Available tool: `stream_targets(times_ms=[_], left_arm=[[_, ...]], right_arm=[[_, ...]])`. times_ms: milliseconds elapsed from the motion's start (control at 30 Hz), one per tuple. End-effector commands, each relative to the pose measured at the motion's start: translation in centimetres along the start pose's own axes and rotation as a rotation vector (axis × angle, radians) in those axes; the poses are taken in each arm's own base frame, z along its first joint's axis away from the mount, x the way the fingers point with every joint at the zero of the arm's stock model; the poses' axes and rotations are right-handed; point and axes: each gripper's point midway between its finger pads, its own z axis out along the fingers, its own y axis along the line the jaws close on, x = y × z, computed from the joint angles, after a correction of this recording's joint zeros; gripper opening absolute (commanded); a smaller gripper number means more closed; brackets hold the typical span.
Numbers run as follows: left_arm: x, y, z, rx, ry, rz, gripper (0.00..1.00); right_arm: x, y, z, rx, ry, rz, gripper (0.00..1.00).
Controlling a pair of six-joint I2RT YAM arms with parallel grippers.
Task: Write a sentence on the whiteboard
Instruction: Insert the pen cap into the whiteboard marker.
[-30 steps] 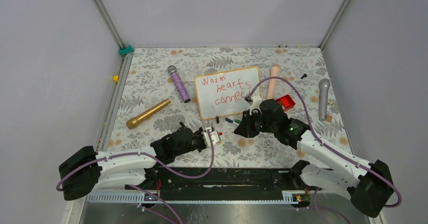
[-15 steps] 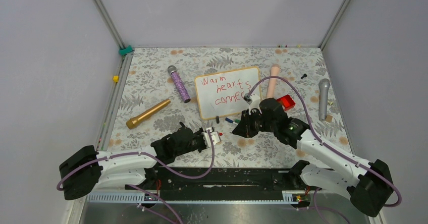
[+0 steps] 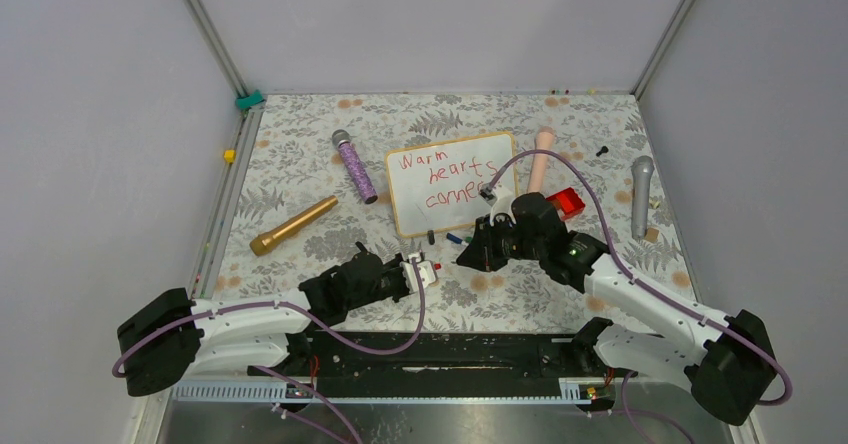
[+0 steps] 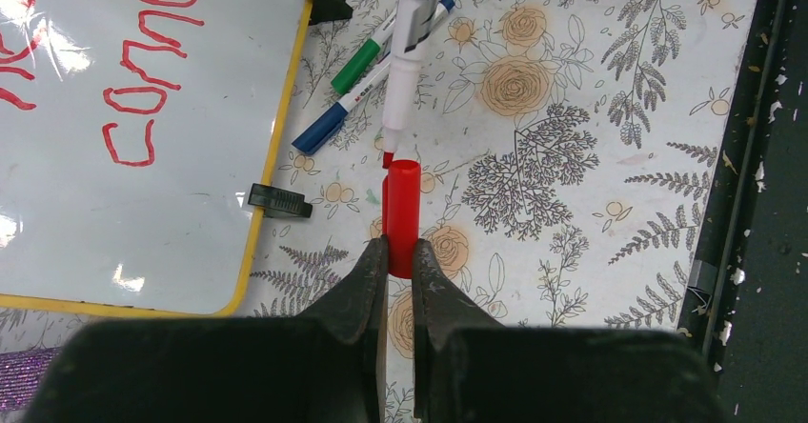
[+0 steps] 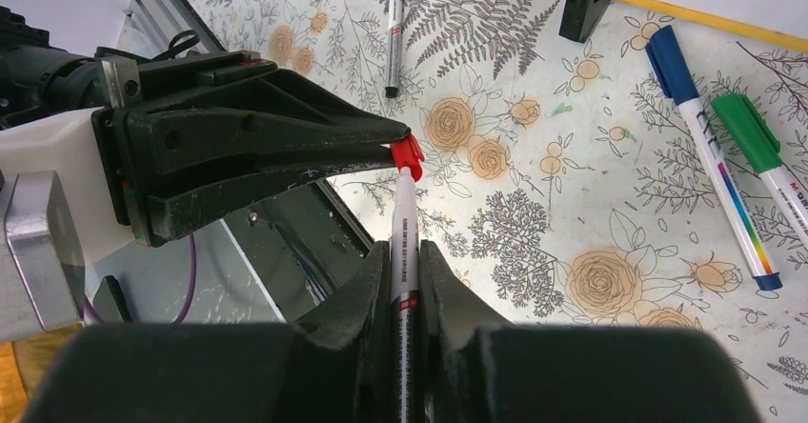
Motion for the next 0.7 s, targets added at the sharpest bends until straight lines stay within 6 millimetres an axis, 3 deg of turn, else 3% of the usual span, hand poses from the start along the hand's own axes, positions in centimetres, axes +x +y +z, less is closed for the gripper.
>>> stream_targets(times_ms=[0,300,667], left_arm=[[-2.10,0.28,0.24,0.000,-0.066,0.018,0.00],[-2.17,0.38,0.15,-0.006,-0.069,0.013,0.00],[-2.08,0.59,0.20,-0.018,-0.060,0.006,0.00]], right_arm=[[-0.95,0.92,0.17,-0.031,-0.023,-0.015,0.00],[-0.95,-0.01,-0.36,0.026,-0.041,-0.022,0.00],[-0.25,0.31,-0.23,-0.003,-0.014,-0.014,0.00]])
